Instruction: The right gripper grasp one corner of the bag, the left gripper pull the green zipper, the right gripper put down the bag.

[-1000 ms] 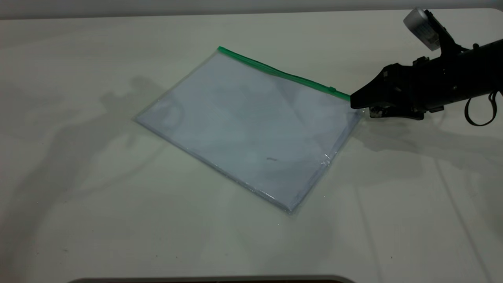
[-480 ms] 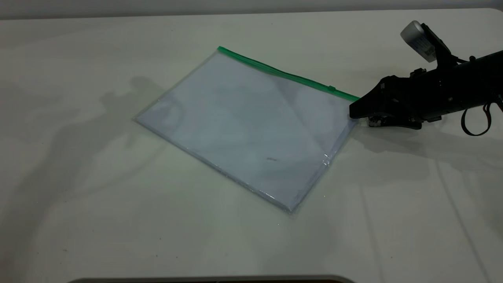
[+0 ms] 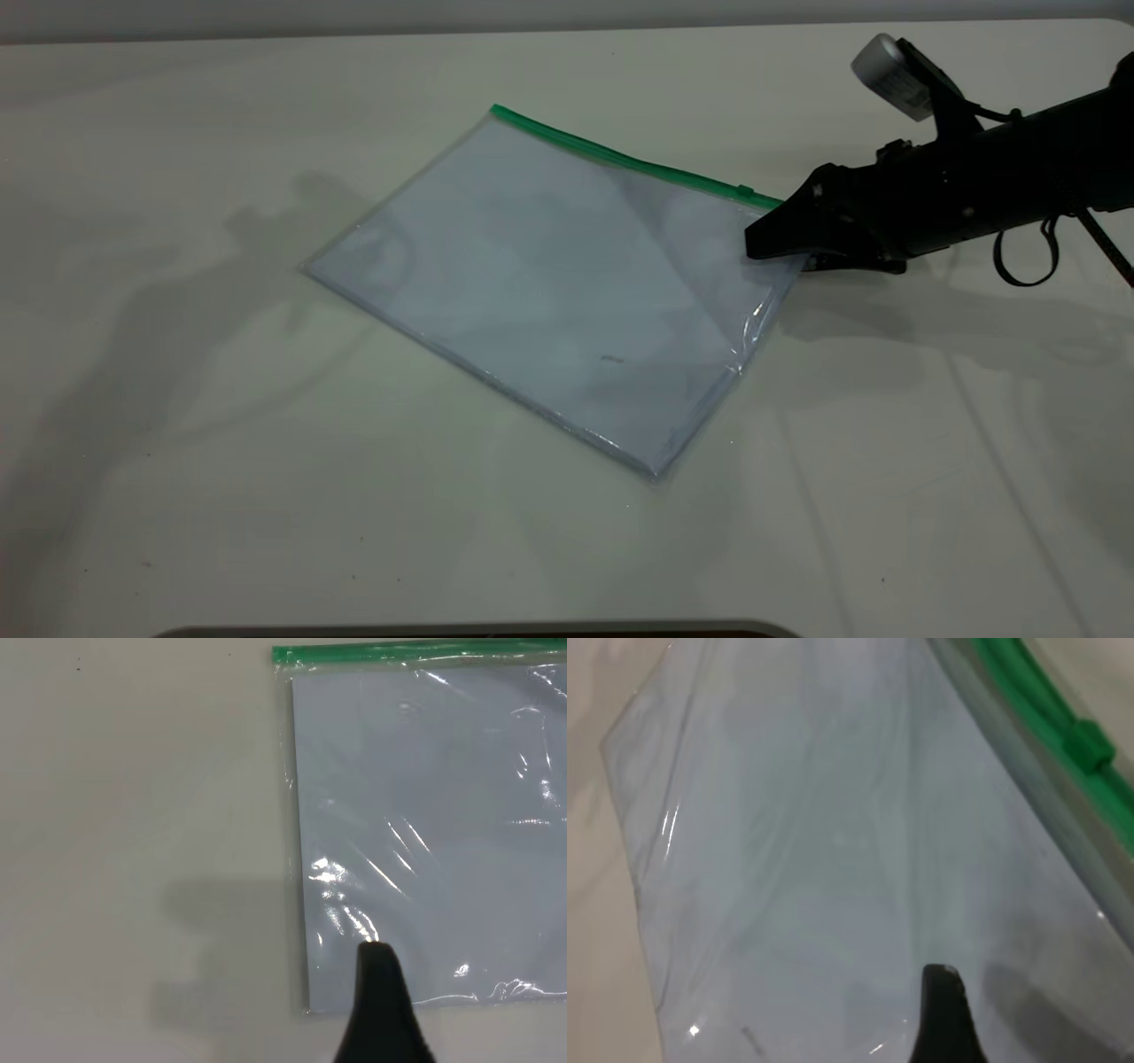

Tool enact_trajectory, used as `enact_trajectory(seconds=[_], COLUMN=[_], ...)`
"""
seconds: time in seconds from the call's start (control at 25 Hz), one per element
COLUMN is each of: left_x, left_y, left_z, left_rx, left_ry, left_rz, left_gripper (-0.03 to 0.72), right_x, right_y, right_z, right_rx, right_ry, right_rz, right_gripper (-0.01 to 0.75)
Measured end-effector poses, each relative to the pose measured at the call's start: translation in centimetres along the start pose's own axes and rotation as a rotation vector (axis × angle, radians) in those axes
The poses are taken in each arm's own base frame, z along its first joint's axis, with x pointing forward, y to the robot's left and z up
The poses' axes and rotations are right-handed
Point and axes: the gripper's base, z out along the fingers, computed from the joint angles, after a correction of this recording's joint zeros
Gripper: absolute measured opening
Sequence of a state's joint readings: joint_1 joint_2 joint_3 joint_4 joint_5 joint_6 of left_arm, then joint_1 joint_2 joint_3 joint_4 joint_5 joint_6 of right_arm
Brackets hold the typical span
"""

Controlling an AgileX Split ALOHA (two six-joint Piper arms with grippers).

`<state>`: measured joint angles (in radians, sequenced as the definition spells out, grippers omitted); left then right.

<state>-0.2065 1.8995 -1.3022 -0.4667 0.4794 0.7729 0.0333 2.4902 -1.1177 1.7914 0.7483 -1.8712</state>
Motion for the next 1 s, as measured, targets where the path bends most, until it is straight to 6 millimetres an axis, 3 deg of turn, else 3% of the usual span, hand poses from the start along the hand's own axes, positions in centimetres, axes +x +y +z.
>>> enact_trajectory(seconds=[0.08, 0.2, 0.44, 0.48, 0.76, 1.0], left_x=[0.0, 0.0, 0.1, 0.1, 0.5, -1.1], left_y=[0.0, 0.0, 0.0, 0.0, -0.6, -2.3], left_z=[0.0, 0.0, 0.2, 0.4, 2.6, 4.1], left_rx=[0.000, 0.000, 0.002, 0.005, 0.079, 0.209], left_ry=[0.000, 0.000, 0.004, 0.007, 0.008, -0.049], left_rz=[0.000, 0.000, -0.002, -0.006, 0.029, 0.170], left_gripper=[0.582, 0.582, 0.582, 0.582, 0.582, 0.582], right_x=[0.0, -0.1, -0.3, -0.5, -1.7, -3.5], right_y=[0.1, 0.1, 0.2, 0.3, 1.1, 3.1], right_z=[0.1, 0.1, 0.1, 0.2, -0.2, -2.1], right_rx=[-0.002, -0.001, -0.007, -0.017, -0.075, -0.086], right_ry=[0.001, 0.001, -0.004, -0.009, 0.008, 0.041], right_rz=[-0.004, -0.008, -0.018, -0.026, -0.163, -0.340], right_gripper=[0.535, 0.428, 0.070, 0.043, 0.034, 0.034])
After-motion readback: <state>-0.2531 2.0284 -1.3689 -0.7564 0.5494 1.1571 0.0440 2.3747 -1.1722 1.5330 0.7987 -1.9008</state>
